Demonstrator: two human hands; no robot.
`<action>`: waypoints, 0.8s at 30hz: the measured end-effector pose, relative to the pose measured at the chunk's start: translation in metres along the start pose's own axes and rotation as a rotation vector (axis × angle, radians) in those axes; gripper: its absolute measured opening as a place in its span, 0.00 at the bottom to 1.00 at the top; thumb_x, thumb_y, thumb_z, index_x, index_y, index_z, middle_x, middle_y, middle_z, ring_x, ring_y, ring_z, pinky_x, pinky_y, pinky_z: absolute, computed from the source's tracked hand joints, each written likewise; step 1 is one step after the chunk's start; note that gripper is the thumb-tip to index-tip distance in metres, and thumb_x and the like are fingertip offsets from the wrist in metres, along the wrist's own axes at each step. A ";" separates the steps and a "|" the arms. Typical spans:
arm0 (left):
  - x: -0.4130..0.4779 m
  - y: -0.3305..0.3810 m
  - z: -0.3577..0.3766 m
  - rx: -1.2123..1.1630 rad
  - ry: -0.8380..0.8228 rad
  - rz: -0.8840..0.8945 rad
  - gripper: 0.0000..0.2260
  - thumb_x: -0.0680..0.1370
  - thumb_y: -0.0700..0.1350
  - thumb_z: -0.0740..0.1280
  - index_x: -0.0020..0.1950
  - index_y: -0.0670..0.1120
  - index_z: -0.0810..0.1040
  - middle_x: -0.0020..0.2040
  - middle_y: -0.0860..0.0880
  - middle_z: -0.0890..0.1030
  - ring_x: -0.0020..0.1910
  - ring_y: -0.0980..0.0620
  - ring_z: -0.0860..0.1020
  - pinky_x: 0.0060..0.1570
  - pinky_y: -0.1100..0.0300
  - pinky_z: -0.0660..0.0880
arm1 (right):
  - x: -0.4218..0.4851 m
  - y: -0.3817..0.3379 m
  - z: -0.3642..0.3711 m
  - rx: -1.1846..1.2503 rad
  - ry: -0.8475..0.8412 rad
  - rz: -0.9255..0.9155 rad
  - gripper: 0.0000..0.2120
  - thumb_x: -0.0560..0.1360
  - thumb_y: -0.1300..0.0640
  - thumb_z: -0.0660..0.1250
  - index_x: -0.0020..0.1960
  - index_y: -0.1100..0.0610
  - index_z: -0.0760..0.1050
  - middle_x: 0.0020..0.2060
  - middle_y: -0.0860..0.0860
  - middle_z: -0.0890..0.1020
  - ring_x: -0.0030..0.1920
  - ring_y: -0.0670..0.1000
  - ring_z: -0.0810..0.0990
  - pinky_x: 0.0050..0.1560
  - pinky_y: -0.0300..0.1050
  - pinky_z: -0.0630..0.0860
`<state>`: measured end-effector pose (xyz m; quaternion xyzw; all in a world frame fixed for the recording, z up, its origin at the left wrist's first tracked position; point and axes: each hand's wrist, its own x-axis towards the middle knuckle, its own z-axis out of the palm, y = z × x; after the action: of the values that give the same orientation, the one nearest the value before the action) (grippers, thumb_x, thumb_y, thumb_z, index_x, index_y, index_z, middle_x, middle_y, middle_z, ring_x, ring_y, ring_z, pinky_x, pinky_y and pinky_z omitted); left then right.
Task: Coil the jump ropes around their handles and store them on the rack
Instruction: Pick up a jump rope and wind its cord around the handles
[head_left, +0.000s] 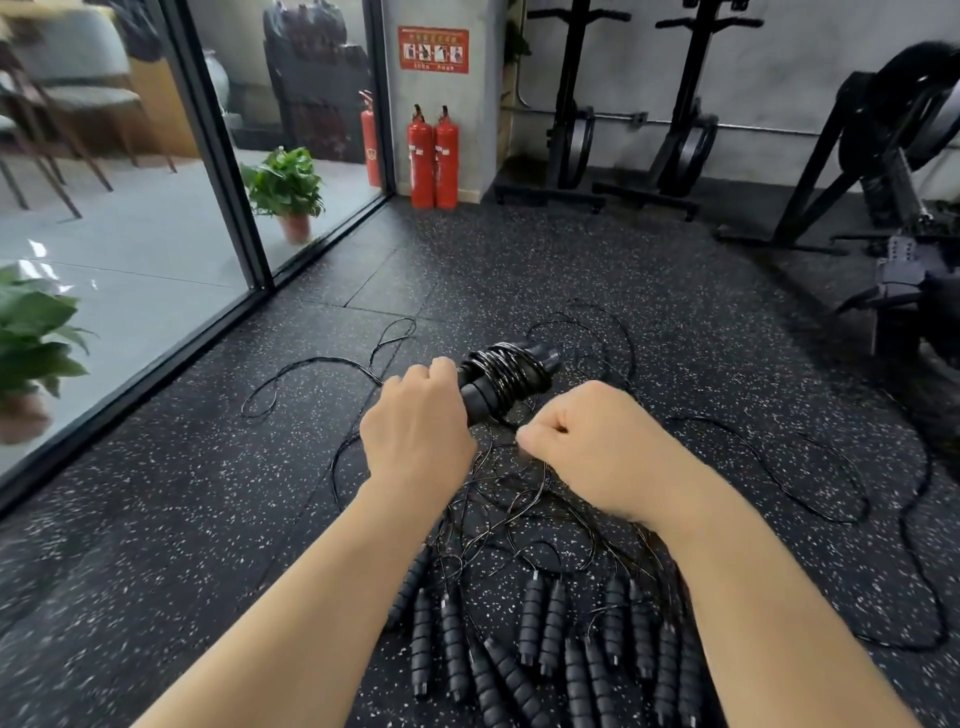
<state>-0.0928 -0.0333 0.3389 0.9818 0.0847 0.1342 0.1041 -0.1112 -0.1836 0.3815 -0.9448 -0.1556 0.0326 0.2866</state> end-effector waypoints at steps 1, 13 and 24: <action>-0.001 0.003 0.000 0.043 0.007 0.028 0.15 0.75 0.42 0.69 0.58 0.48 0.68 0.56 0.48 0.76 0.55 0.45 0.74 0.40 0.54 0.66 | -0.002 -0.002 -0.005 -0.020 -0.015 -0.004 0.23 0.75 0.53 0.65 0.26 0.56 0.61 0.20 0.47 0.62 0.24 0.49 0.60 0.32 0.44 0.64; -0.021 0.024 -0.007 -0.045 -0.057 0.859 0.22 0.70 0.41 0.70 0.63 0.49 0.72 0.56 0.54 0.77 0.55 0.49 0.75 0.49 0.56 0.75 | -0.001 0.034 -0.033 -0.080 0.225 -0.002 0.33 0.70 0.32 0.64 0.20 0.55 0.64 0.16 0.44 0.67 0.21 0.45 0.67 0.30 0.43 0.62; -0.027 0.026 -0.008 -0.447 -0.011 0.976 0.29 0.61 0.37 0.72 0.61 0.51 0.73 0.47 0.55 0.77 0.47 0.51 0.73 0.43 0.52 0.75 | -0.005 0.063 -0.032 0.501 0.042 0.156 0.27 0.70 0.37 0.66 0.34 0.63 0.72 0.27 0.54 0.65 0.25 0.49 0.62 0.27 0.40 0.61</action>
<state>-0.1172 -0.0622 0.3452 0.8616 -0.4129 0.1765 0.2366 -0.0936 -0.2516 0.3730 -0.8539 -0.0635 0.0723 0.5115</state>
